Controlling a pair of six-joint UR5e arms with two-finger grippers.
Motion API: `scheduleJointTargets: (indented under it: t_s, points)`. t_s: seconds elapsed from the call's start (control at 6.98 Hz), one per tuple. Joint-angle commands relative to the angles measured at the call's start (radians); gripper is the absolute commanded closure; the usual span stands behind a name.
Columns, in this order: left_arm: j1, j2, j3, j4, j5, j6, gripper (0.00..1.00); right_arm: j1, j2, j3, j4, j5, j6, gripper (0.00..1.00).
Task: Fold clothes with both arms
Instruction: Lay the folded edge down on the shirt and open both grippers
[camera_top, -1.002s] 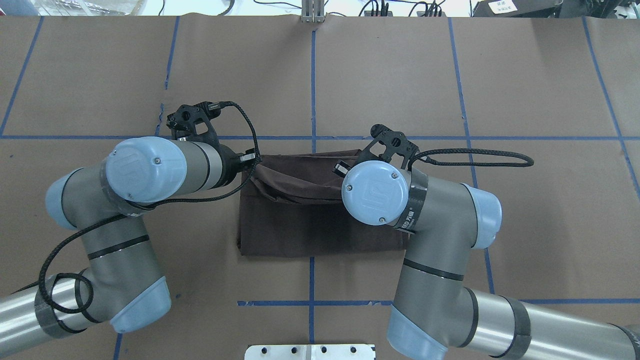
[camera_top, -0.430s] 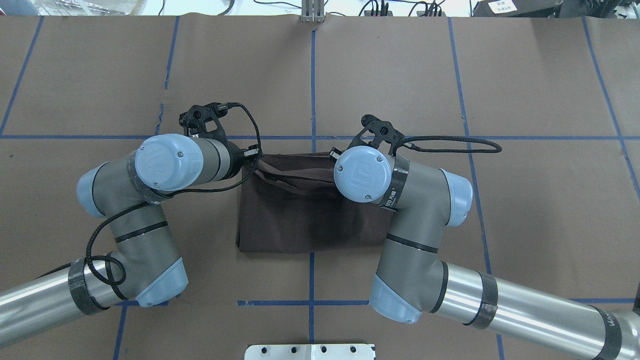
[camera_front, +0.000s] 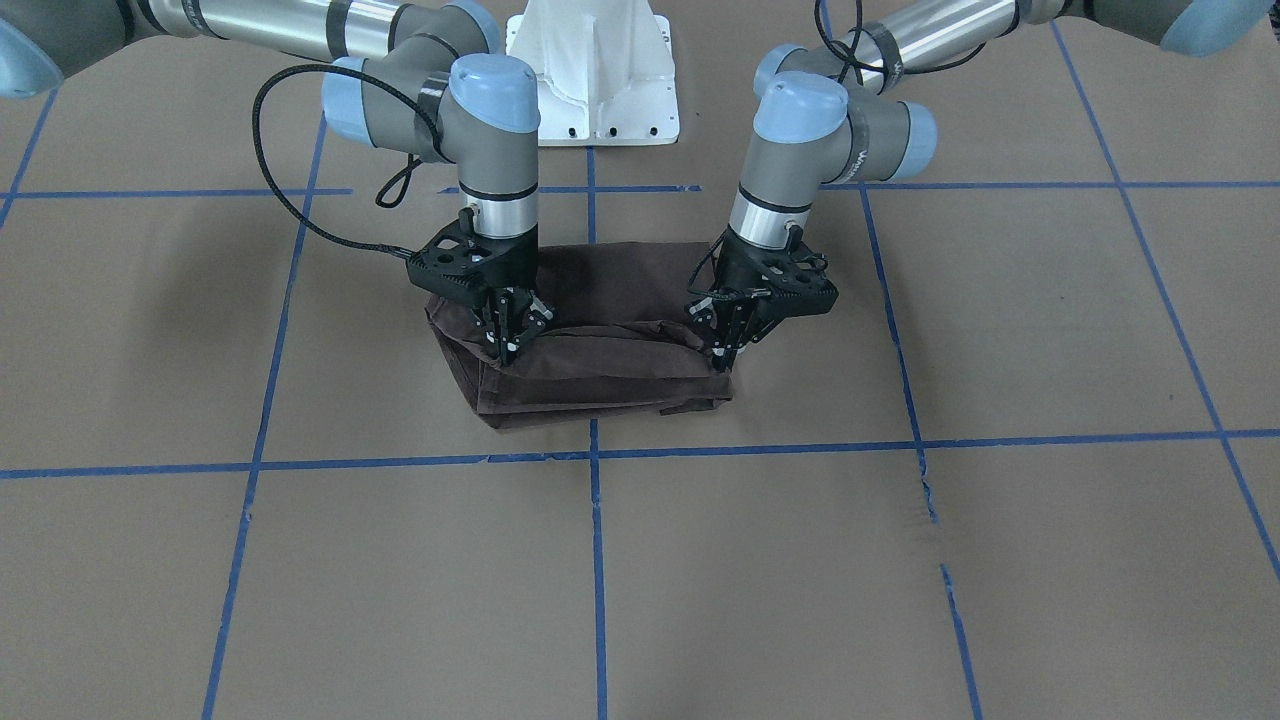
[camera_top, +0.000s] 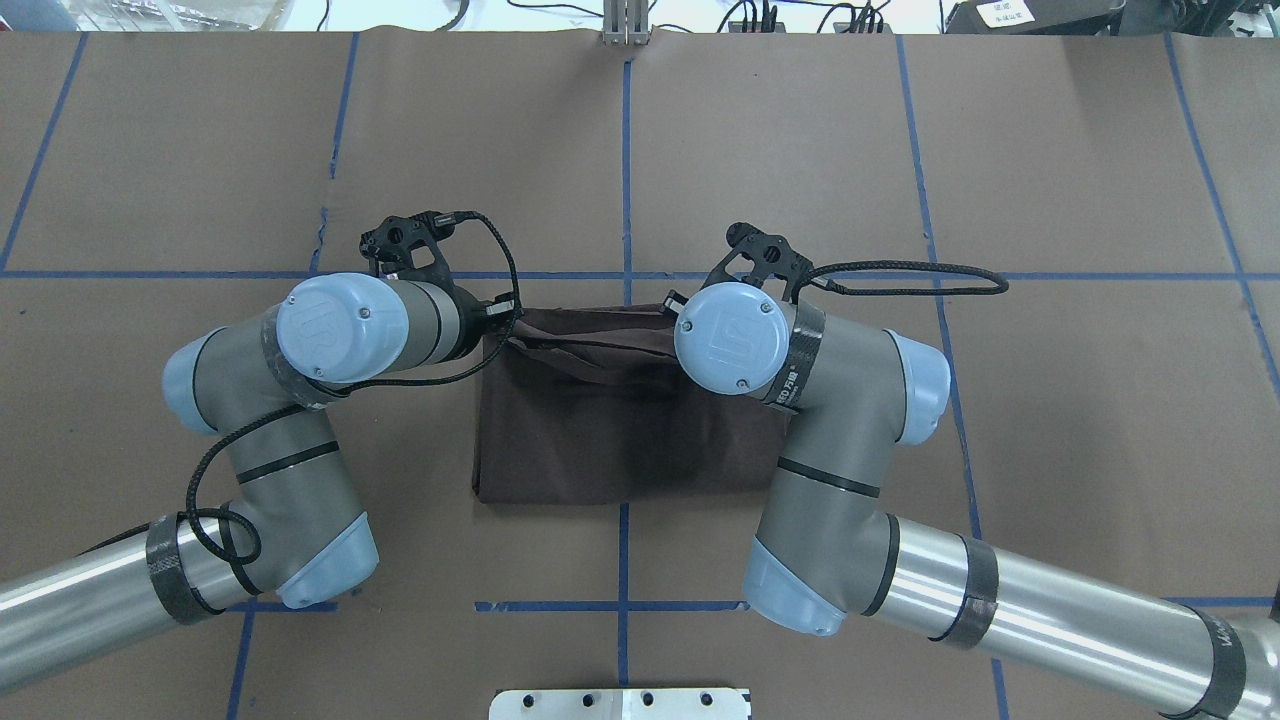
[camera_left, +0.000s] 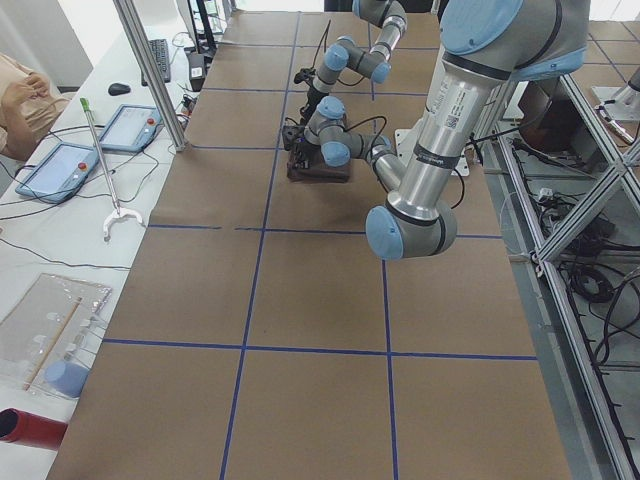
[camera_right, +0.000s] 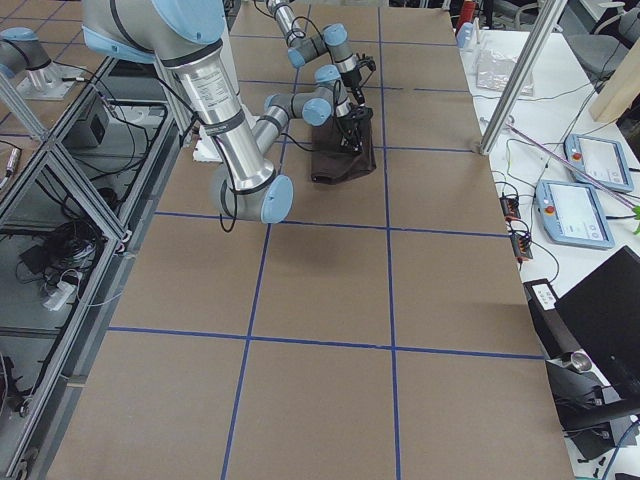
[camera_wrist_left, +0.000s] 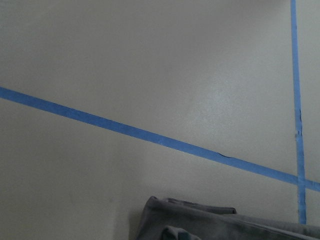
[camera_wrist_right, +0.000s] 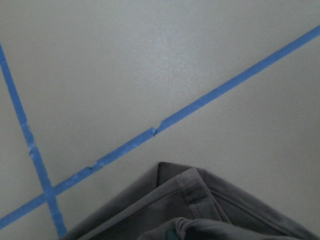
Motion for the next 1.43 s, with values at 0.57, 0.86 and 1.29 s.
scheduleJointTargets:
  t_s: [0.57, 0.86, 1.29]
  points:
    - [-0.066, 0.026, -0.069, -0.004, -0.124, 0.245, 0.0, -0.05, 0.029, 0.0, 0.0, 0.008, -0.147, 0.0]
    - [-0.064, 0.026, -0.069, -0.004, -0.124, 0.237, 0.0, -0.079, 0.026, -0.009, 0.0, 0.008, -0.274, 0.0]
    - [-0.064, 0.028, -0.07, -0.004, -0.124, 0.236, 0.0, -0.038, 0.043, -0.095, 0.003, 0.008, -0.362, 0.0]
